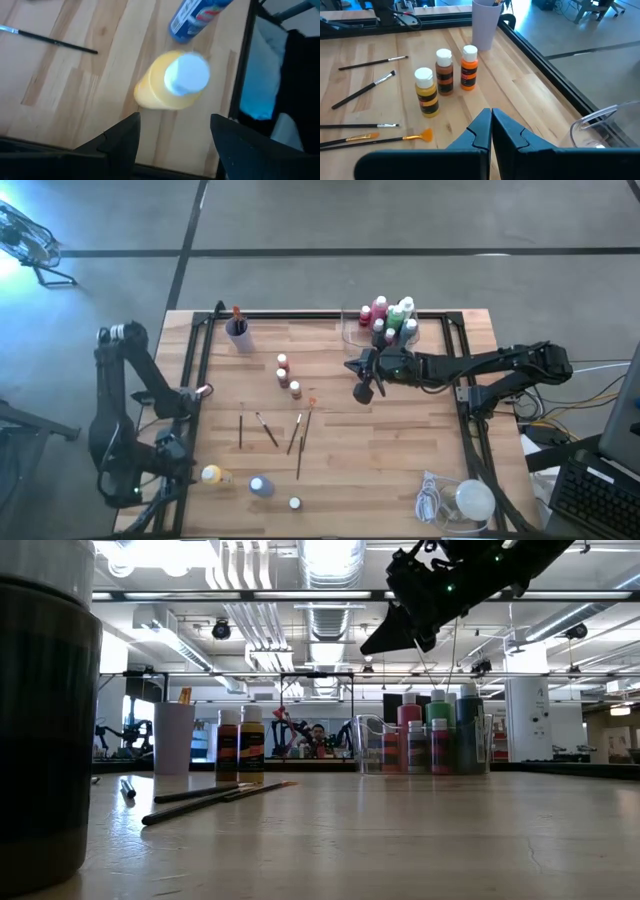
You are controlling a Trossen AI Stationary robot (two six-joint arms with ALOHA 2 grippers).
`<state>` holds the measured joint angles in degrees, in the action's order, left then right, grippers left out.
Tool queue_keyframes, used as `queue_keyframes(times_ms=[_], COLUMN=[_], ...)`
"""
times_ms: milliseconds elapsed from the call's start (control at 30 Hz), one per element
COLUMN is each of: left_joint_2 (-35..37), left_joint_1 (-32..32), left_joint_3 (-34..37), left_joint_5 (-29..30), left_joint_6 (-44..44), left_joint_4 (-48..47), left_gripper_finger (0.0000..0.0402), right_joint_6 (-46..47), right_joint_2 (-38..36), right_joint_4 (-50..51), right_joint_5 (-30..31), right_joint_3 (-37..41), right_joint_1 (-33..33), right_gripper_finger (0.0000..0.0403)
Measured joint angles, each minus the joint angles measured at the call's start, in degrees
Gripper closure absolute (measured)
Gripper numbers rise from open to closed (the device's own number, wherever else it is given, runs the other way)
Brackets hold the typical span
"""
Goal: Pick & Place Paint Supplies
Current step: Put the yellow paint bottle into the transparent bin
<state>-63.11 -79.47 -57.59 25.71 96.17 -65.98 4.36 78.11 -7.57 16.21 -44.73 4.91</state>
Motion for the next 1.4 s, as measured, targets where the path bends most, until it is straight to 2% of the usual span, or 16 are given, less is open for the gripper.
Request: queue_keyframes(times_ms=[233,533,733,1100,1400], left_joint_2=[-3.6,-10.0,-13.3,-13.6,-13.5], left_joint_1=[-2.4,-2.5,-2.4,-2.1,-1.8], left_joint_3=[3.1,5.4,7.2,11.3,12.9], left_joint_5=[1.6,1.9,4.8,13.7,16.2], left_joint_6=[3.4,1.3,-0.3,-4.2,-4.7], left_joint_4=[0.8,5.2,8.2,12.6,13.8], left_gripper_finger=[0.0156,0.0156,0.0156,0.0156,0.0156], right_joint_6=[0.2,1.7,2.4,3.2,3.2], right_joint_2=[0.0,0.0,0.0,0.0,0.0], right_joint_4=[-0.6,-0.8,-0.8,-0.3,-0.4], right_joint_5=[-0.2,-0.2,-0.2,-0.2,-0.2], right_joint_3=[0.0,0.0,0.0,0.0,0.0], right_joint_1=[0.0,0.0,0.0,0.0,0.0], right_gripper_finger=[0.0394,0.0394,0.0394,0.0394,0.0394])
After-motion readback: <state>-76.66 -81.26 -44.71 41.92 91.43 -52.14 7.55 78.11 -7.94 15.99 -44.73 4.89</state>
